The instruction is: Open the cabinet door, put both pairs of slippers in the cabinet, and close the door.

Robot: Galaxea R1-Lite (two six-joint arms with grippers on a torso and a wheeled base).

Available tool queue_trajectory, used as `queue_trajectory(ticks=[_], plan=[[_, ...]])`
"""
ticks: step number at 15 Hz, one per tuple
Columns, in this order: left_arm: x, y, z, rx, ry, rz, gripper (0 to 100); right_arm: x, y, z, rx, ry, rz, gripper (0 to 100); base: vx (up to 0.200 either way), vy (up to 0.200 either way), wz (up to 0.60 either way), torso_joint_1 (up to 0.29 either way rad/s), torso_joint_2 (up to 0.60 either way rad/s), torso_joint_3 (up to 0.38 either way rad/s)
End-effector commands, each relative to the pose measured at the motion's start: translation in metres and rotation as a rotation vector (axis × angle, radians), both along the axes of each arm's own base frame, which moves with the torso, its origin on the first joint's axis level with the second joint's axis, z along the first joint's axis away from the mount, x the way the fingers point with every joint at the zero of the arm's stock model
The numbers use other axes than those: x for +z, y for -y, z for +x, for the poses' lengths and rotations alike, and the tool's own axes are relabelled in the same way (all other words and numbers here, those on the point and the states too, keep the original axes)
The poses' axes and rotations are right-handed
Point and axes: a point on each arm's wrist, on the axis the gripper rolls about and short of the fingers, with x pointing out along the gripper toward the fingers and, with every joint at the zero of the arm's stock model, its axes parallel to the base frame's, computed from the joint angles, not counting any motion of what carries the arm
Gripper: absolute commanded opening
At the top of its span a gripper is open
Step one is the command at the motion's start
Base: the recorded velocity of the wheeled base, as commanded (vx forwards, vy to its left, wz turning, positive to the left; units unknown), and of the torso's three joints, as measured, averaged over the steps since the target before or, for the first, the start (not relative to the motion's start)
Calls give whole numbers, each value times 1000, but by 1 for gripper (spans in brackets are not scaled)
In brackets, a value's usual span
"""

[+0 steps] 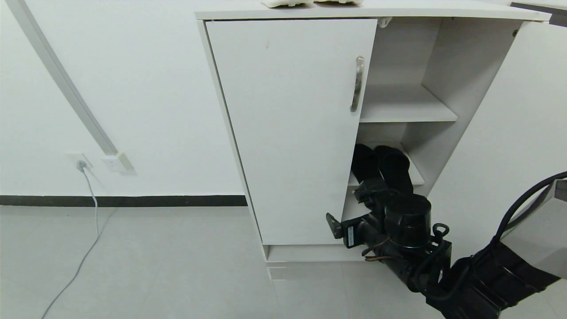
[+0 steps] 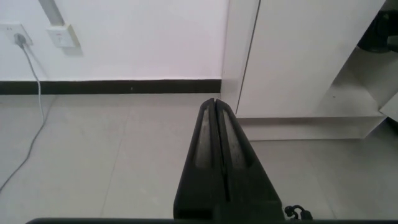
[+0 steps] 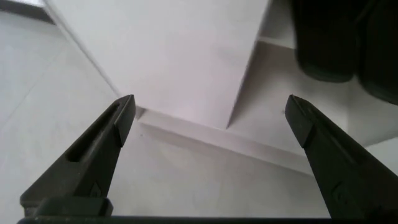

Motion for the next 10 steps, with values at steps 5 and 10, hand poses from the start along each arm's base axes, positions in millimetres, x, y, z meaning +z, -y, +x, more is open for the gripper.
queue_trajectory(ticks=[5,10], plan=[[0,0,0,1,-2,-1,0,3,2,-3,18,45,-6,100,0,0,0,0,0,0],[0,0,0,1,-2,-1,0,-6,1,-1,19,26,-25,100,0,0,0,7,-138,-228]])
